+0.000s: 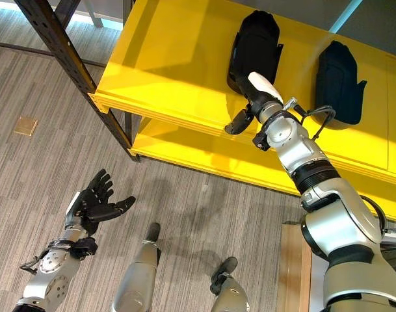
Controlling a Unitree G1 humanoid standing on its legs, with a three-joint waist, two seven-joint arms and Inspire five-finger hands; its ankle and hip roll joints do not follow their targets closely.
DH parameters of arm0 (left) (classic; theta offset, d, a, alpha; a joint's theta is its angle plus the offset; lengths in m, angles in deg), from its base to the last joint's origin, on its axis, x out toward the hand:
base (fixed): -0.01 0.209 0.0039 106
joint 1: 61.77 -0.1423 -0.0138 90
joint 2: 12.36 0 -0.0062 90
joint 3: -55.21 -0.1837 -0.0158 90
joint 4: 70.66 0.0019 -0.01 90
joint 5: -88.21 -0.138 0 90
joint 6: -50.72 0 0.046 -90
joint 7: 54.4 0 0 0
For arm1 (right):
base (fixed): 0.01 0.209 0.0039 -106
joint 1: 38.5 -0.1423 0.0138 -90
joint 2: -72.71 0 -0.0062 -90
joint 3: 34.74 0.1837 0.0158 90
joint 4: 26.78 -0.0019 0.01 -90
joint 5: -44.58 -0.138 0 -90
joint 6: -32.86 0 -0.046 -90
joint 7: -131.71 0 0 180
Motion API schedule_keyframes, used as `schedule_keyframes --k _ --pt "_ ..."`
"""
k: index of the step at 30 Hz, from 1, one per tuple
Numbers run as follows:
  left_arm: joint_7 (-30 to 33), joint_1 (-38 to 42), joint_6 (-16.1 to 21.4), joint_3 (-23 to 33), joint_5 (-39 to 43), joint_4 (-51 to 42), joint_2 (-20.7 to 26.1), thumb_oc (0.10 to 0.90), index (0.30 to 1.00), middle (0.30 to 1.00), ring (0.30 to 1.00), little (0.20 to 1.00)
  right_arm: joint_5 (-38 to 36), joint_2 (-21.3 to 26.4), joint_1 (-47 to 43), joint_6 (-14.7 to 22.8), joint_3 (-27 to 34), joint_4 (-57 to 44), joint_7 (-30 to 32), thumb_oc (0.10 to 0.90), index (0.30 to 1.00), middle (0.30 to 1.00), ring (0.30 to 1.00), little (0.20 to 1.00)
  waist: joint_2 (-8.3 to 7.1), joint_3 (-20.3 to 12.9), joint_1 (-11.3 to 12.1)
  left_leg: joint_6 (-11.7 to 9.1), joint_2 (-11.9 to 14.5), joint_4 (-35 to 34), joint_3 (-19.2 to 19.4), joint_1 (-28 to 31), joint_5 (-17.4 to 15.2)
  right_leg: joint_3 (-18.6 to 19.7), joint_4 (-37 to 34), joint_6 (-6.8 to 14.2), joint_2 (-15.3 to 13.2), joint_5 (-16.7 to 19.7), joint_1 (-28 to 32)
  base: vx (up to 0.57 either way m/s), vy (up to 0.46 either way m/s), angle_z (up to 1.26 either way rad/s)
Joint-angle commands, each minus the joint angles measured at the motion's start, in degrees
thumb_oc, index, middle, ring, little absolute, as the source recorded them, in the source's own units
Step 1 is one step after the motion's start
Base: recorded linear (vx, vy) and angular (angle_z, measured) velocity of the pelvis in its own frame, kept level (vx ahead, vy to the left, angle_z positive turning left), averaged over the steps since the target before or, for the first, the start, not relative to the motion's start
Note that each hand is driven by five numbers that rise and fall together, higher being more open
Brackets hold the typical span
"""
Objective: Move parts from the plastic box to the shelf.
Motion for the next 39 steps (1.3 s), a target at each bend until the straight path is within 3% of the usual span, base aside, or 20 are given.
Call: schedule_keyframes --k 1,39 --pt "0.1 0.4 4.1 4.0 -2.4 -3.7 2.5 0.900 1.000 1.000 1.000 1.000 -0.1 2.2 -2.5 3.1 1.3 -5.8 1.8 0.900 1.000 1.000 1.000 1.000 -2.16 -2.3 -0.2 1.7 1.4 -3.7 1.0 -0.9 2.1 3.2 5.7 0.1 1.5 -5.1 6.7 0.00 0.000 0.00" --pt "0.3 0.1 3.8 4.7 -3.3 -3.0 1.6 0.900 1.000 1.000 1.000 1.000 -1.1 3.8 4.8 3.5 4.0 -13.3 0.0 0.900 1.000 1.000 1.000 1.000 -2.21 -1.9 -1.5 1.8 2.0 -3.4 1.5 -0.5 2.0 4.0 7.0 -0.1 1.8 -5.6 6.0 0.00 0.000 0.00"
